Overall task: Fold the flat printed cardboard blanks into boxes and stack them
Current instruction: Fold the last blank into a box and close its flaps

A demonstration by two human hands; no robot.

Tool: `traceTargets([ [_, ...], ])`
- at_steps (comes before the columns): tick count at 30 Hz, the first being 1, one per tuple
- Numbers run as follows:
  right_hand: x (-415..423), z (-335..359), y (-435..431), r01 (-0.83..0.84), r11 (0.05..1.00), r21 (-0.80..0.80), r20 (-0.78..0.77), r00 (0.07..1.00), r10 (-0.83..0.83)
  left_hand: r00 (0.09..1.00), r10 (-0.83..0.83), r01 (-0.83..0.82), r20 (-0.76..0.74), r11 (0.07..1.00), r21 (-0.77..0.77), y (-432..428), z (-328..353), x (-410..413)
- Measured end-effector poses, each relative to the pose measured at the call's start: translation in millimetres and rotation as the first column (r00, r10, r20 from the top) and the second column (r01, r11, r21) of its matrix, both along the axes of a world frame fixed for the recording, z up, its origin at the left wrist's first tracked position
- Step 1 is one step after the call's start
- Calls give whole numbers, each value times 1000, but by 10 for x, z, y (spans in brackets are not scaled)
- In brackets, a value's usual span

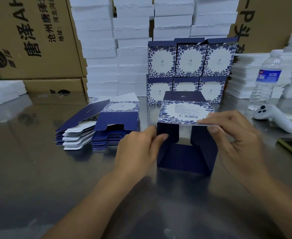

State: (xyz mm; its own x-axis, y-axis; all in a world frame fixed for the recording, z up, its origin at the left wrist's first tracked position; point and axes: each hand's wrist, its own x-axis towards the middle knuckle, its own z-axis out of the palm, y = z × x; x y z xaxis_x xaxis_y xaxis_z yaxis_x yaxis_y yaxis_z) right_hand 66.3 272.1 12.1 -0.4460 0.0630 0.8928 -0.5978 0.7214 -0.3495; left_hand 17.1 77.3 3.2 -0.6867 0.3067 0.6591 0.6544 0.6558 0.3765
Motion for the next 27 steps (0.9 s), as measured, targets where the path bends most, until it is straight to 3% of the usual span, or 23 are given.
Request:
traceTargets([
  [9, -5, 9, -3, -19, 999, -27, 45, 999, 20, 995, -21, 17, 95, 999, 45, 2, -25, -25],
  [14, -3, 13, -18, -34, 998, -43, 59, 998, 36, 978, 23, -1, 208, 995, -103, 21, -85, -48],
  [17, 6, 19, -25, -38, 998, -53, 78, 996, 42, 978, 52, -22, 202, 988, -151, 24, -89, -53],
  [27, 8, 26, -28, -16, 999, -45, 73, 997, 20, 971, 34, -3, 236, 991, -131, 12, -60, -65],
])
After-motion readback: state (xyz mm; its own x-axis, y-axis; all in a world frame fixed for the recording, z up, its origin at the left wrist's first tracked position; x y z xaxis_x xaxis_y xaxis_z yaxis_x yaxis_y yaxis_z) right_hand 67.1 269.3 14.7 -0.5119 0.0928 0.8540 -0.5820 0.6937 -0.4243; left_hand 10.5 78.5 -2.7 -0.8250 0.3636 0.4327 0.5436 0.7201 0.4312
